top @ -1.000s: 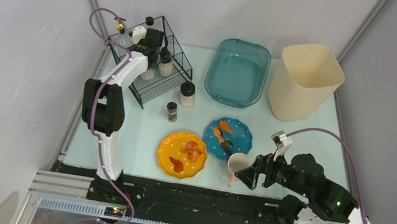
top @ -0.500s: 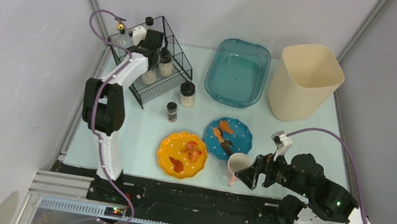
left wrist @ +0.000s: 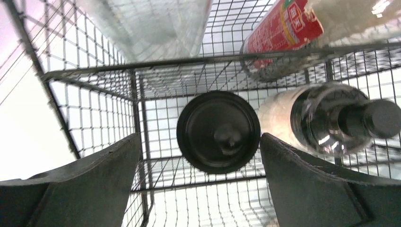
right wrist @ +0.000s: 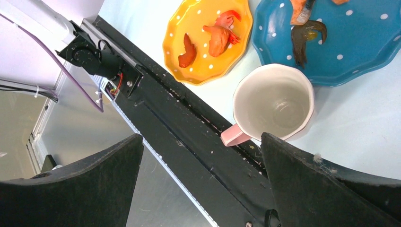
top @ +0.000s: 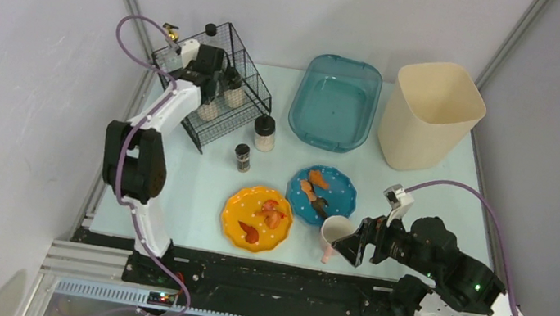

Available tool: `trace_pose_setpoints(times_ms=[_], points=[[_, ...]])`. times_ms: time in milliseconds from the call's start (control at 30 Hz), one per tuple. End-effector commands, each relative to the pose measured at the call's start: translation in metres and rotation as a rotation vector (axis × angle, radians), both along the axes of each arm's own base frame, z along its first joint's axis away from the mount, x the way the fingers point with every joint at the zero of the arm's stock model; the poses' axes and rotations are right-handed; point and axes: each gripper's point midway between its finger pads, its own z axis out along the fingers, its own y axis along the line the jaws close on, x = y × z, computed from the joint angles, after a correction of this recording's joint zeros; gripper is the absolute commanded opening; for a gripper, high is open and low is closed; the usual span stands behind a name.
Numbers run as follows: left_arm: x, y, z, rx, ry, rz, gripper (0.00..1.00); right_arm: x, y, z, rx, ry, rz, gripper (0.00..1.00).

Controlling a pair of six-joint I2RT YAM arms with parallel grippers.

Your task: Clear the kitchen counter

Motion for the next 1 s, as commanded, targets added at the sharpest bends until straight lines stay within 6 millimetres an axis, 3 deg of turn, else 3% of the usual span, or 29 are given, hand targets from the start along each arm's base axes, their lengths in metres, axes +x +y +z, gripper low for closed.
trace_pose_setpoints(times_ms=[0, 267, 500, 733, 800, 967], points=[[-0.024, -0.005, 0.045, -0.005, -0.049, -0.051, 1.00, 0.003, -0.002, 0.009, 0.010, -0.027, -0.015, 1.00], [-0.057, -0.015, 0.108, 0.059, -0.163, -0.098, 1.00, 0.005, -0.004, 0.009, 0.015, -0.019, -0.039, 1.00], [-0.087, -0.058, 0.151, 0.058, -0.251, -0.250, 1.00, 0.006, -0.006, 0.006, 0.006, 0.006, -0.065, 1.00], [-0.101, -0.117, 0.148, 0.013, -0.242, -0.450, 1.00, 0.007, -0.015, 0.010, -0.010, 0.014, -0.105, 1.00], [-0.106, -0.143, 0.141, -0.001, -0.221, -0.532, 1.00, 0.006, -0.017, 0.010, -0.015, 0.016, -0.111, 1.00], [-0.110, -0.179, 0.115, -0.014, -0.156, -0.628, 1.00, 0.006, -0.019, 0.011, -0.017, 0.020, -0.118, 1.00]])
